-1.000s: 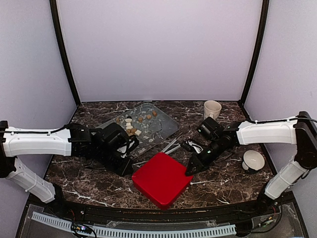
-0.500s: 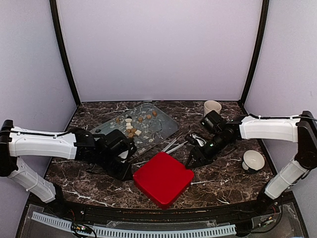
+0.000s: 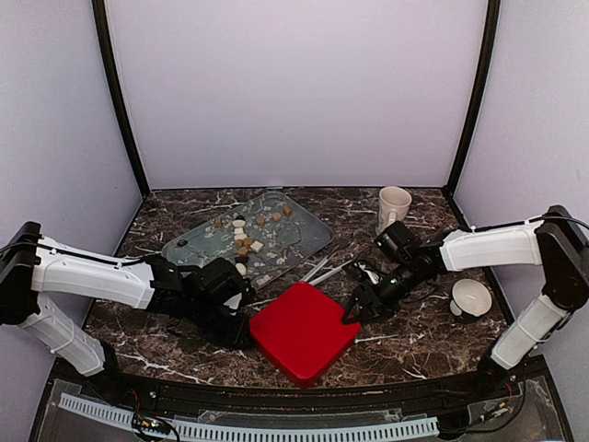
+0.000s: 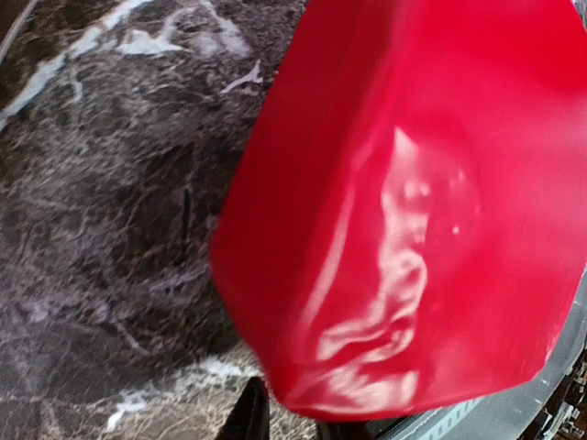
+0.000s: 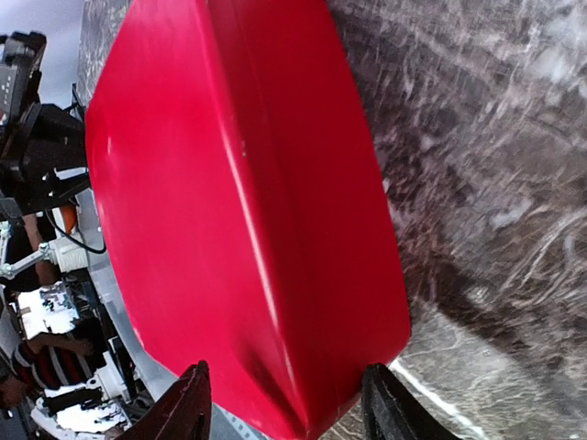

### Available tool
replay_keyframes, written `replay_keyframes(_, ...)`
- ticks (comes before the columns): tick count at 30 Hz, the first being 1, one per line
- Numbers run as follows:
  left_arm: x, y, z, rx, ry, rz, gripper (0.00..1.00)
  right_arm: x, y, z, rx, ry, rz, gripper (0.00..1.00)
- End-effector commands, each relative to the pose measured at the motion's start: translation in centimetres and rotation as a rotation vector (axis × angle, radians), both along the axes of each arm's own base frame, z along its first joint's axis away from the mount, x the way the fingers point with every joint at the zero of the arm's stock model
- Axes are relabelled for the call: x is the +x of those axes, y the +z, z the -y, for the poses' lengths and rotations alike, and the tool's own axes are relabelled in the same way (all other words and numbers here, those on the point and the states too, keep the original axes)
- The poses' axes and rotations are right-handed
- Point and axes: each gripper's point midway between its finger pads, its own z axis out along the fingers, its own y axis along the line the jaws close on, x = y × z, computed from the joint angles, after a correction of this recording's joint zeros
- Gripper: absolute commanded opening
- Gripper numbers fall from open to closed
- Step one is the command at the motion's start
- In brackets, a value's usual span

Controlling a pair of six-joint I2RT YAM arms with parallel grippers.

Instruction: Pack the chocolate

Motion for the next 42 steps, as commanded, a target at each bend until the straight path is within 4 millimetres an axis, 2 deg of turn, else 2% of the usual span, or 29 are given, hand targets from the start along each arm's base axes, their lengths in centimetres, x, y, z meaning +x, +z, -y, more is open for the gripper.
replay_keyframes(1,2.4,1.7,3.1,-0.072,0.006,0.058,0.19,-2.5,1.2,-1.4,0.082,0.030,-0.018,0.56)
replay_keyframes(9,5.3,1.5,6.5,-0.082,-0.058,0.087,0.19,-7.2,2.1,-3.6,0.142,0.067,-0.041,0.57)
replay_keyframes(12,5.8,1.7,7.0,-0.072,-0.071,0.093,0.19,-8.4,2.1,-5.0,0.146,0.095,-0.043,0.57)
replay_keyframes(14,5.8,2.0,6.6,-0.057,-0.069,0.097,0.19,-8.6,2.4,-5.7,0.145,0.112,-0.030,0.57)
replay_keyframes(17,5.7,3.1,5.3,-0.040,-0.056,0.124,0.19,-8.3,4.2,-6.1,0.167,0.115,0.000,0.59)
replay_keyframes(21,5.4,5.3,3.5,-0.039,-0.055,0.172,0.23,-8.0,7.0,-5.4,0.171,0.134,0.054,0.63)
replay_keyframes(24,4.4,6.1,2.4,-0.047,-0.065,0.163,0.24,-6.0,8.3,-2.9,0.142,0.076,0.099,0.63)
replay_keyframes(28,2.4,4.0,0.4,-0.040,-0.018,0.097,0.23,-1.3,7.9,0.9,0.130,-0.101,0.085,0.64)
replay_keyframes(31,1.4,3.1,-0.2,-0.063,0.014,0.068,0.23,-0.6,7.3,1.1,0.118,-0.078,0.054,0.66)
replay_keyframes(35,1.2,3.4,-0.4,-0.067,0.013,0.082,0.23,-0.9,8.2,0.5,0.141,-0.027,0.052,0.69)
replay_keyframes(39,0.2,3.9,0.4,-0.075,-0.042,0.104,0.23,4.0,9.3,2.0,0.093,-0.140,0.150,0.71)
replay_keyframes(42,-0.9,3.3,1.4,-0.087,-0.067,0.094,0.23,8.1,9.8,2.4,0.042,-0.187,0.228,0.72)
